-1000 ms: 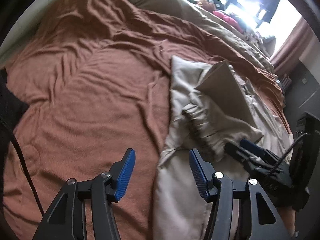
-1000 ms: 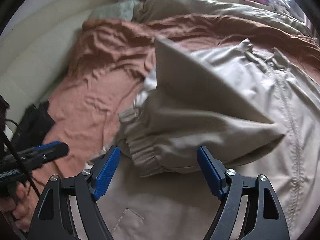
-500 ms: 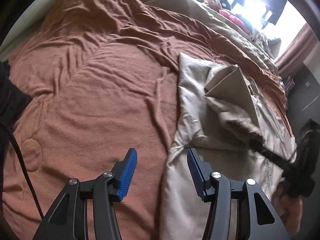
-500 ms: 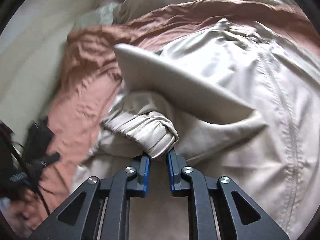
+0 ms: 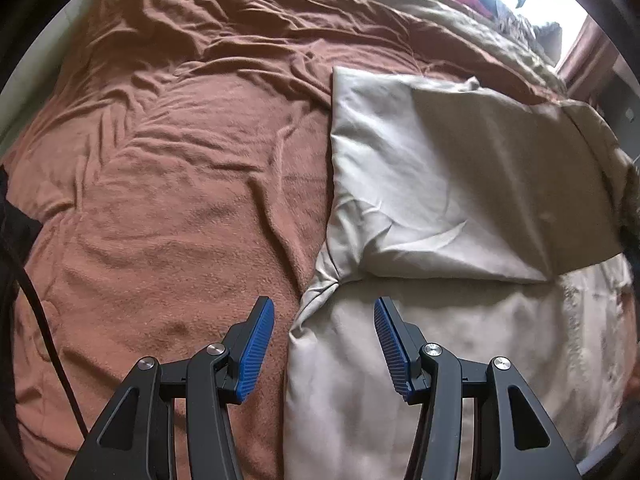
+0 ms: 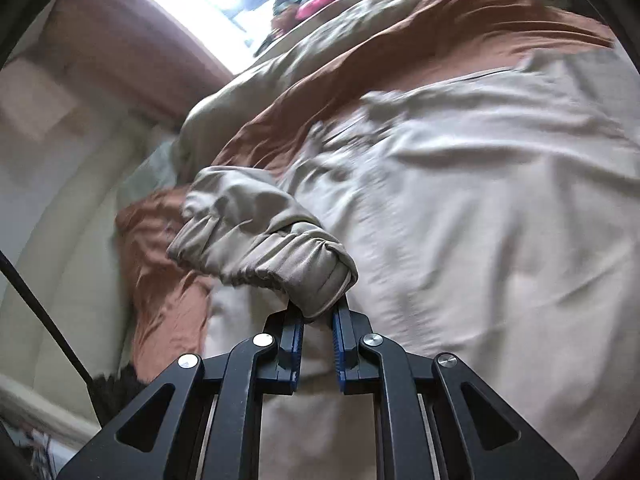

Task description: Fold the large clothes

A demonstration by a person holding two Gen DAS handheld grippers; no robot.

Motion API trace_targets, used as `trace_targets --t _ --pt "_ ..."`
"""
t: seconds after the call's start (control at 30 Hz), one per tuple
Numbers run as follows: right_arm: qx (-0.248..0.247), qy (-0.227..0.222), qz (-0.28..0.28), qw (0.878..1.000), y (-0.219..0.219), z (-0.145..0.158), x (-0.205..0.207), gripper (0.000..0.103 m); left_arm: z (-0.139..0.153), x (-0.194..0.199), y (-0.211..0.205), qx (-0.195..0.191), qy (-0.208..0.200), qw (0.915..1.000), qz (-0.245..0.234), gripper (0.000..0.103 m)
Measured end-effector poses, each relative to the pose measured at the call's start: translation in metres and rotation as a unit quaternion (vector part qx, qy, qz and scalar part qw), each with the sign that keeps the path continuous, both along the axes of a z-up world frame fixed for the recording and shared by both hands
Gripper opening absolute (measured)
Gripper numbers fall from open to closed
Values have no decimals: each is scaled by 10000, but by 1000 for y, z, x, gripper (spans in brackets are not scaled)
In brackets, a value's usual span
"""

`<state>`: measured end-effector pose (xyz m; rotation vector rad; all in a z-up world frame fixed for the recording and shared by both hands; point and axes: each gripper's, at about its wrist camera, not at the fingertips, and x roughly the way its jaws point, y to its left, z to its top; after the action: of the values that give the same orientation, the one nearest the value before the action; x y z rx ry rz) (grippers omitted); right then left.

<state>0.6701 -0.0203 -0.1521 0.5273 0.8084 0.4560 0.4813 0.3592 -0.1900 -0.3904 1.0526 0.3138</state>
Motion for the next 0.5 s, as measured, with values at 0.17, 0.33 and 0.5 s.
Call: trace_targets --t 0.17,0.33,0.5 --pt "-39 248 -516 9984 -41 -14 10 10 -10 5 -1 116 98 9999 81 54" --pt "147 640 -579 9962 -58 -32 23 10 -20 12 -2 140 208 9997 75 43" --pt "490 1239 -748 9883 -64 -45 29 10 -22 15 -4 282 239 9992 129 32"
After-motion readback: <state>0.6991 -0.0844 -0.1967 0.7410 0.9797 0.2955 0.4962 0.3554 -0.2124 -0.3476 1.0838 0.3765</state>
